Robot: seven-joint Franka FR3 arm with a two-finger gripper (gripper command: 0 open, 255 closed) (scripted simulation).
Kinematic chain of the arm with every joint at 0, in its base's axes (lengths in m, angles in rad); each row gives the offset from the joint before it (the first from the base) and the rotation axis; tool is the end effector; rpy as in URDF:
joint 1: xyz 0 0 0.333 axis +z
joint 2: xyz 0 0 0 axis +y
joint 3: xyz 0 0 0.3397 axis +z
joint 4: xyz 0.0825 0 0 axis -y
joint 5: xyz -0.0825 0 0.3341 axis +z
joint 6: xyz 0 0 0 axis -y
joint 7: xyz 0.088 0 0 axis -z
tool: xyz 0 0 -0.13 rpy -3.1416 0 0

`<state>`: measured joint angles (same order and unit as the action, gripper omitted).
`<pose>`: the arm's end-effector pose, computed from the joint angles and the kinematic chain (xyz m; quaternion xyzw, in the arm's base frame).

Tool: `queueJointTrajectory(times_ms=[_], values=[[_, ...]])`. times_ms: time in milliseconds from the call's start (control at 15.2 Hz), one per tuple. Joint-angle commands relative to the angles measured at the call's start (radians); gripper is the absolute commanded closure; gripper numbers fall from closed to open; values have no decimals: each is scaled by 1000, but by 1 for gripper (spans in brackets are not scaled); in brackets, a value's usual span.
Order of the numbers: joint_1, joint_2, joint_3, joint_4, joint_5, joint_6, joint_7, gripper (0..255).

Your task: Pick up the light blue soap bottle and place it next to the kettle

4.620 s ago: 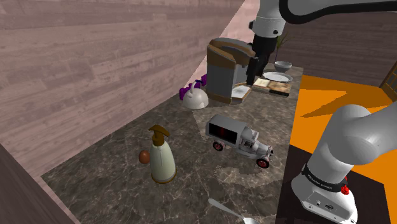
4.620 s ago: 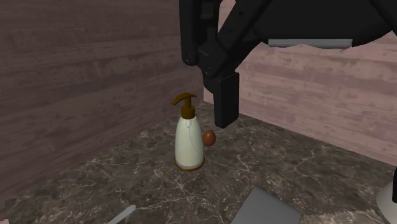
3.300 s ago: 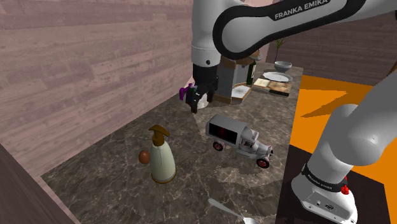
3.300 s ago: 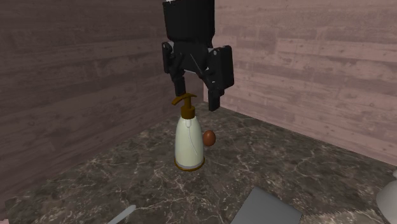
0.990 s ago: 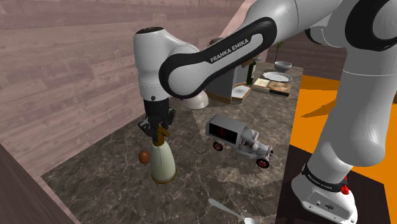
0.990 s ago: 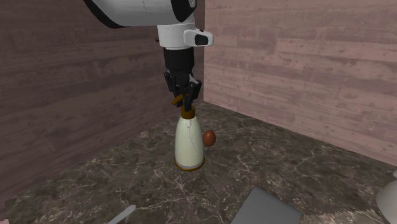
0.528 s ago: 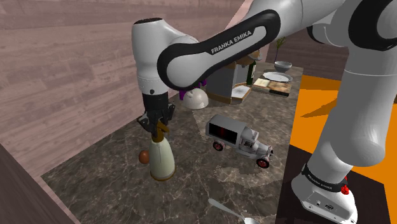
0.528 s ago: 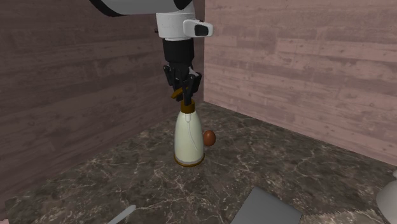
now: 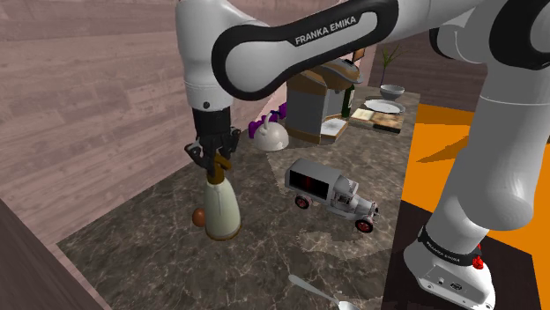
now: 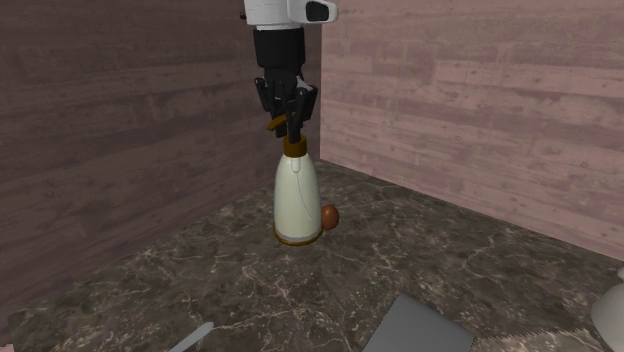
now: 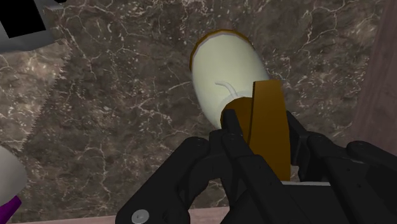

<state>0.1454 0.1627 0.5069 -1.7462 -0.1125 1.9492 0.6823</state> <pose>0.4683 0.3240 0.5062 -0.9994 -0.0002 -0.0327 0.0084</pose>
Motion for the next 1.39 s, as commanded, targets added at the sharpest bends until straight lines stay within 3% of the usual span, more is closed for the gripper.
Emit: queueJointTrajectory(times_ms=[0,1320], values=[[-1,-8,1,17,5,-24,-3,255],[17,14,9,314,-2,-301,-8,255]])
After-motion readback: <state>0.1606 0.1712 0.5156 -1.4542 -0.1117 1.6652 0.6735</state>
